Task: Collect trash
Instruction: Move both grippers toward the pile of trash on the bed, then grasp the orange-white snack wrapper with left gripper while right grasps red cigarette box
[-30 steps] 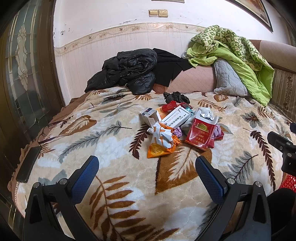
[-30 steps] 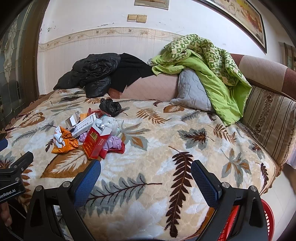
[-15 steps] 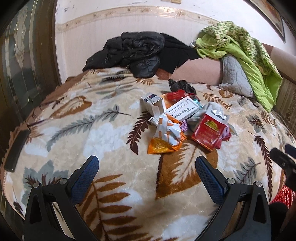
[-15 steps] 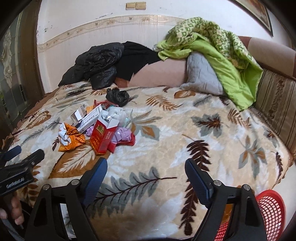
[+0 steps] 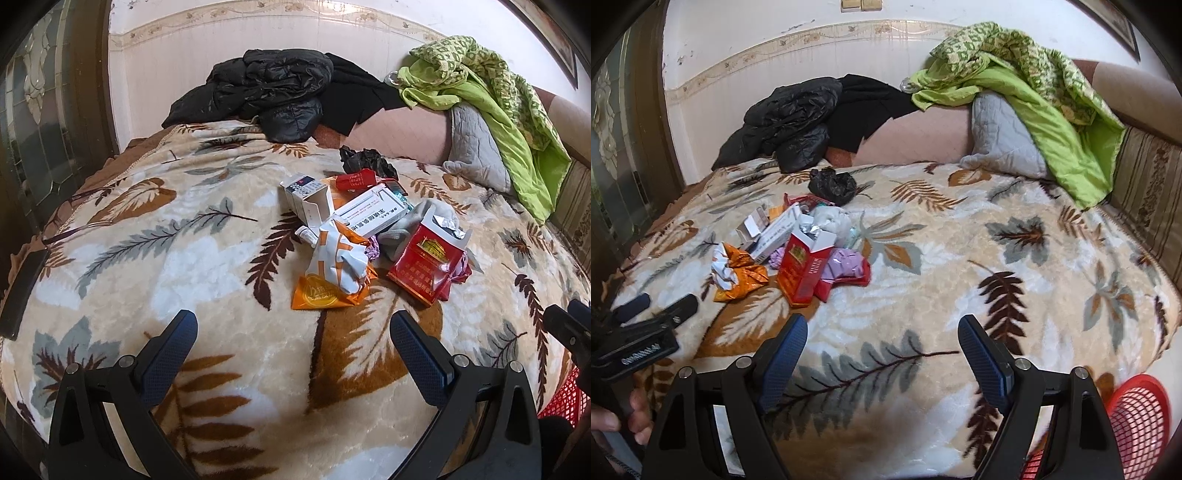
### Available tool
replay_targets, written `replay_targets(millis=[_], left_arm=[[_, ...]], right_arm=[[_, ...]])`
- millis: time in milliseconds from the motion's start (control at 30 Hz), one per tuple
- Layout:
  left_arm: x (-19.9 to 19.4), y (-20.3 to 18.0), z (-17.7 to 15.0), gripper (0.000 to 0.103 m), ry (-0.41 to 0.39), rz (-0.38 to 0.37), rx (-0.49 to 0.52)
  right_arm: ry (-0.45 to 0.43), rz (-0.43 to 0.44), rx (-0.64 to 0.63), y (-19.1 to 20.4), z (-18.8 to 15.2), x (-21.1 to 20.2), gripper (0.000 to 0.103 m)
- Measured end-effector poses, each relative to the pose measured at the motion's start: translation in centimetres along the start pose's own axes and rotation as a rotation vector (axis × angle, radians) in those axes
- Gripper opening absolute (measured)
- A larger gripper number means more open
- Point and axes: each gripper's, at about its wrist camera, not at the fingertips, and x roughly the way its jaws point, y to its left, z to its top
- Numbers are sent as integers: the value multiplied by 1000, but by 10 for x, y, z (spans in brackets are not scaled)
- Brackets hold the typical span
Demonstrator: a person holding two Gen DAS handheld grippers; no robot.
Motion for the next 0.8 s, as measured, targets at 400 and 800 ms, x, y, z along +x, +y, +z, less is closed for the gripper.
replay_targets(millis=[400,800], left_arm=[[89,-16,33,71,154,-26,9],[80,-3,34,59,96,-53,-17]], right_arm=[[52,147,107,-5,1,21,60],[88,297,114,35,41,84,58]])
